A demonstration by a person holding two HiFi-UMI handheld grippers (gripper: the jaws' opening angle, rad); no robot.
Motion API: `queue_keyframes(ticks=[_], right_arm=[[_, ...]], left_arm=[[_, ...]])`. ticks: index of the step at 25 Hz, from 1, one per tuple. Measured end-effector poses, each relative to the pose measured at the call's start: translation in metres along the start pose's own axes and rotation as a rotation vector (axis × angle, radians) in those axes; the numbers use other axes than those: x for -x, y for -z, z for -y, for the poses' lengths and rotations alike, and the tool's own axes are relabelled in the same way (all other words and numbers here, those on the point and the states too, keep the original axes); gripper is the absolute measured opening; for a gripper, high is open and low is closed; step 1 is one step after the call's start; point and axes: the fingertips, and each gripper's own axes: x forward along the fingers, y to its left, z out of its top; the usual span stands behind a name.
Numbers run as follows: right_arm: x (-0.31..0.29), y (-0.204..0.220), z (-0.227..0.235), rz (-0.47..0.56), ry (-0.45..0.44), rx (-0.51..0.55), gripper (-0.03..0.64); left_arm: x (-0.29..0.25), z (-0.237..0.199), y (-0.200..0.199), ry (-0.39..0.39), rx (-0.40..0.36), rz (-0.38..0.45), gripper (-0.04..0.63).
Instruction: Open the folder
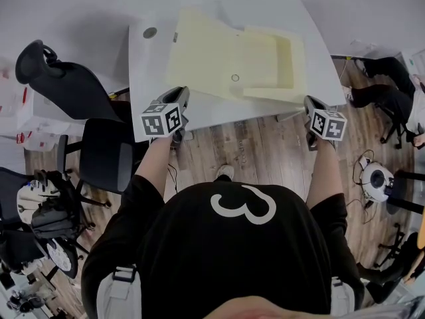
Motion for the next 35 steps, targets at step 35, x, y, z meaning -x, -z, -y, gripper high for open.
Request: queue_keyframes(ticks=[35], right_arm=[[0.273,-0.029,-0.163,0.392,-0.514,0.206,0.023]], left_arm=[[0.169,0.316,-0.008,0.370,-0.310,0.200,0.031]])
